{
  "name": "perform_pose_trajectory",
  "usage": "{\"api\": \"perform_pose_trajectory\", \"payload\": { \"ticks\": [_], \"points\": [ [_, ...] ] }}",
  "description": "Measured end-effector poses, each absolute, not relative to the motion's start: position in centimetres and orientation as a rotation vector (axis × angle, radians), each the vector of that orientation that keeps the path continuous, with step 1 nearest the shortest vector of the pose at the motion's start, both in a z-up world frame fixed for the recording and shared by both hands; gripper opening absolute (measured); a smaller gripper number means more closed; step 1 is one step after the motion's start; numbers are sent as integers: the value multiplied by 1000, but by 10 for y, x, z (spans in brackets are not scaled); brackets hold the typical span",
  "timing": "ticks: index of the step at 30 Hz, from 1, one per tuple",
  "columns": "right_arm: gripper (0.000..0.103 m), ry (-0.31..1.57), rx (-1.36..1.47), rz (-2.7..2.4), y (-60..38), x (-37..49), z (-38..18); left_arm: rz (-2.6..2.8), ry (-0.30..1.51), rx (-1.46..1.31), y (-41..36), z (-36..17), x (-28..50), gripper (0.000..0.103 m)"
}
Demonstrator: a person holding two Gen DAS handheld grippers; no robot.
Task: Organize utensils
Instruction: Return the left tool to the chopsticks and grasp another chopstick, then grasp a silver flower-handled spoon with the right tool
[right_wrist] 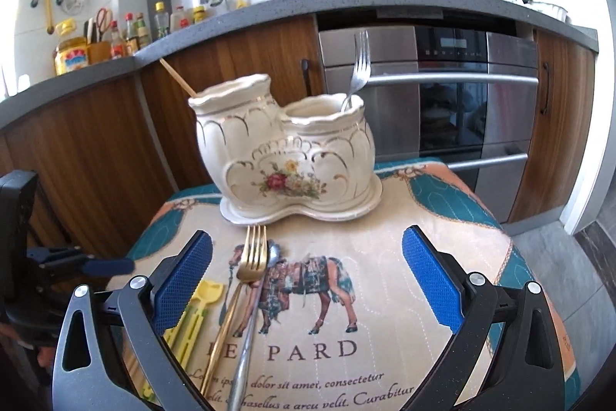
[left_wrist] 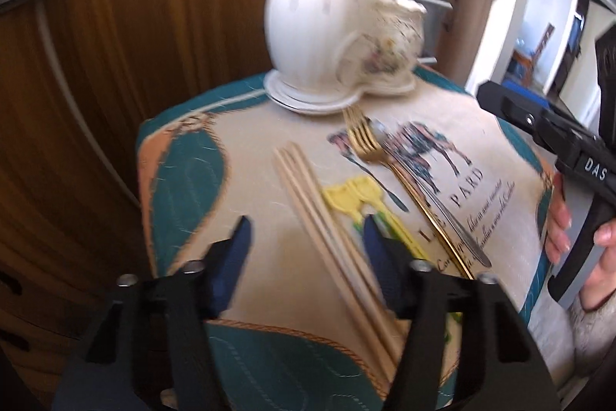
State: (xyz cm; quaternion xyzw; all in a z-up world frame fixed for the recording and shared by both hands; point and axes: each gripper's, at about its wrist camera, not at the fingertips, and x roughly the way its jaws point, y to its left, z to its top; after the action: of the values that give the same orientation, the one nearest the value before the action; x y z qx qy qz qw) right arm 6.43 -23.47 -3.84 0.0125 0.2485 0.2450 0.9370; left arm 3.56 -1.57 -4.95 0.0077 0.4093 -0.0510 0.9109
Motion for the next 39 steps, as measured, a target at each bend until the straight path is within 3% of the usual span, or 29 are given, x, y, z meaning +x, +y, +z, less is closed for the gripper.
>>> {"api": "perform_pose_trajectory", "payload": {
  "ticks": [1,3,10,18,20,28,32,34,39],
  "points": [
    [98,518,17,495,-234,66,-39,-114,860,17,-18,-52,37,36],
    [98,547,-14,476,-232,68,-43,-126,879,22,-22,-56,41,28],
    [96,650,-100,494,-219,73,-59,-131,910,37,-28,-64,51,10],
    [94,697,-145,521,-209,74,-68,-138,896,-37,-14,-58,51,5],
    [89,714,-166,529,-204,74,-71,-141,879,-43,-12,-54,51,5],
    [46,842,-301,552,-169,78,-81,-144,822,-93,5,-42,44,5],
    [36,908,-283,567,-162,87,-82,-168,805,-106,7,-42,42,5],
    [24,928,-268,565,-159,92,-81,-181,799,-113,8,-42,41,5],
    [7,951,-225,588,-159,99,-81,-193,786,-126,11,-41,40,5]
  ]
}}
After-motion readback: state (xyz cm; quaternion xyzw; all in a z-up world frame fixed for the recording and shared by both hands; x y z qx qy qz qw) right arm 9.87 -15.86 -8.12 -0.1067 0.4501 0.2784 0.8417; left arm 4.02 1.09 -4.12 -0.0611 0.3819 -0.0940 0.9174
